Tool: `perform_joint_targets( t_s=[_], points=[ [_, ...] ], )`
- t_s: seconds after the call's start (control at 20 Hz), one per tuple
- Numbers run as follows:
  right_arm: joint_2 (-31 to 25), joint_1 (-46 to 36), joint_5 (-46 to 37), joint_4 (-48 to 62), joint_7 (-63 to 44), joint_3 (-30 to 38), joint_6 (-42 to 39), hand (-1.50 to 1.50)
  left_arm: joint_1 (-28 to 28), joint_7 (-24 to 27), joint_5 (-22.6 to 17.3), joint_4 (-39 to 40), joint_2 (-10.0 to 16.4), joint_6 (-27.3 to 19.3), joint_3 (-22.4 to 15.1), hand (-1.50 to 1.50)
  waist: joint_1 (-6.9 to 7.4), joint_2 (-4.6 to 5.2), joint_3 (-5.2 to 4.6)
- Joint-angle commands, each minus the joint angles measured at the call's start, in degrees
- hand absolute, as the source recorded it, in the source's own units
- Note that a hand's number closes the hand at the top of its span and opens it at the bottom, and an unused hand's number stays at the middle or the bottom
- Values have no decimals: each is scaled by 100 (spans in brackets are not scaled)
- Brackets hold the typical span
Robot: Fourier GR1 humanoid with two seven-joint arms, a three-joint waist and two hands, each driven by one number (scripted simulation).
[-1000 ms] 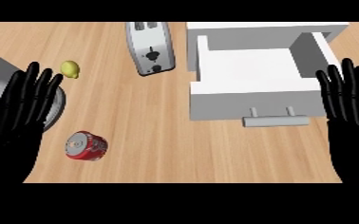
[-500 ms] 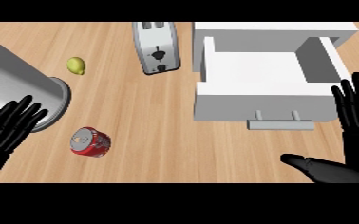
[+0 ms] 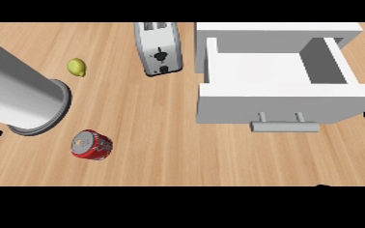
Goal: Pick up the can, place it into the drawer and close the drawer
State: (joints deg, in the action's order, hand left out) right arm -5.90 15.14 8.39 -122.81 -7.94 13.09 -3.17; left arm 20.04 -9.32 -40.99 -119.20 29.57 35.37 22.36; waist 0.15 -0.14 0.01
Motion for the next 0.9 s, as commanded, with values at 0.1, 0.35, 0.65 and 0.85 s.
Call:
perform_joint_targets(
  t_s=[0.1, 0.35, 0.65, 0.85],
  points=[
    [-28, 633, 509, 196, 615, 588, -592, -150, 226, -484, -1013, 26, 303, 227, 688, -150, -20, -1, 4],
    [-52, 423, 551, -149, 172, 601, -550, -150, -347, -978, -1349, 539, 288, -199, 453, -150, -49, 11, 0],
    [-93, 618, 880, 23, 277, 932, -928, -150, -104, -1579, -1996, 324, 141, -409, 411, -150, -23, 7, 0],
    [28, 1129, 1052, 83, 868, 1228, -1455, -150, -441, -1658, -1822, 922, 43, -182, 283, -150, -56, 5, -1]
  ],
)
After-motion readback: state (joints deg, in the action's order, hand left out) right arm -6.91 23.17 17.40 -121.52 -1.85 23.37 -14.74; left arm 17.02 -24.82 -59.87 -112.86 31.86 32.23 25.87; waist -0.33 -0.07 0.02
